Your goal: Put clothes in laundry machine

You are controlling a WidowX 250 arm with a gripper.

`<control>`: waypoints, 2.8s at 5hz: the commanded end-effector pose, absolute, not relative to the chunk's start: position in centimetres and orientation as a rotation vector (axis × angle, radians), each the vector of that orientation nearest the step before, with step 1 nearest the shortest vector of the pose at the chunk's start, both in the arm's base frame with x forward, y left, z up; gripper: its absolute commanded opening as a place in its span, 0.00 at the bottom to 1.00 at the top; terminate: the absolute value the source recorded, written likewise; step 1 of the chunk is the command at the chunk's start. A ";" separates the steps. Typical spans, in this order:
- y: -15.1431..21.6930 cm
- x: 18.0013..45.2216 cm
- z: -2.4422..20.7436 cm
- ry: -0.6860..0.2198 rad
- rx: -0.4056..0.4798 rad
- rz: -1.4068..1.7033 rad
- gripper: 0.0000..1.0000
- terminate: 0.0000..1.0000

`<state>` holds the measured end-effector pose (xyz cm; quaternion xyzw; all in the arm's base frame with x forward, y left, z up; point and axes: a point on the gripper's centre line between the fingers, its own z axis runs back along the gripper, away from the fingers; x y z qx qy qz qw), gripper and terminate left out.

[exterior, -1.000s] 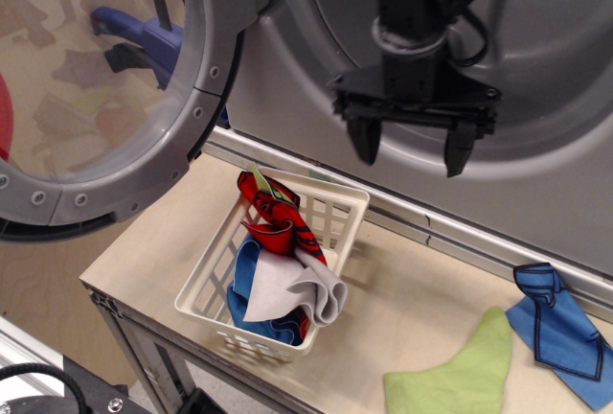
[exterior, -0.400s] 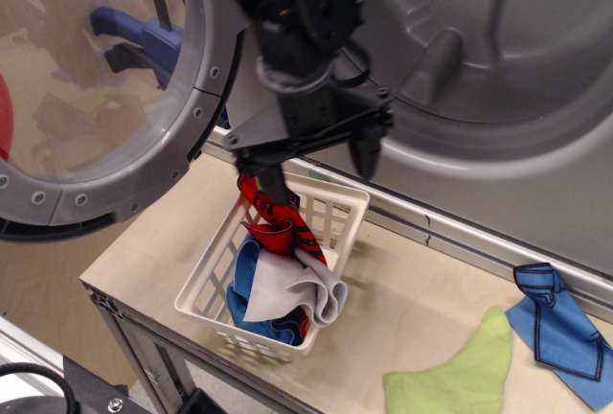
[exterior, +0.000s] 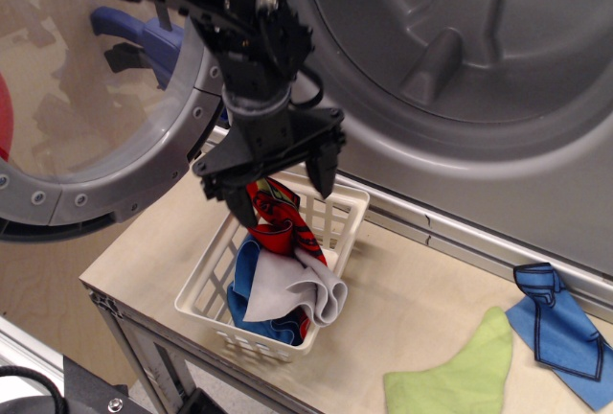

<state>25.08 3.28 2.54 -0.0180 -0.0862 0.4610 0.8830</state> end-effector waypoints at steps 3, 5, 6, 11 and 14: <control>3.2 26.1 -2.7 -0.153 -0.038 1.032 1.00 0.00; 2.8 26.5 -1.6 -0.145 0.070 0.871 0.00 0.00; 2.5 27.4 0.8 -0.225 0.111 0.778 0.00 0.00; -5.8 34.5 12.6 -0.694 -0.151 0.493 0.00 0.00; -7.7 41.0 12.3 -0.917 -0.191 0.357 0.00 0.00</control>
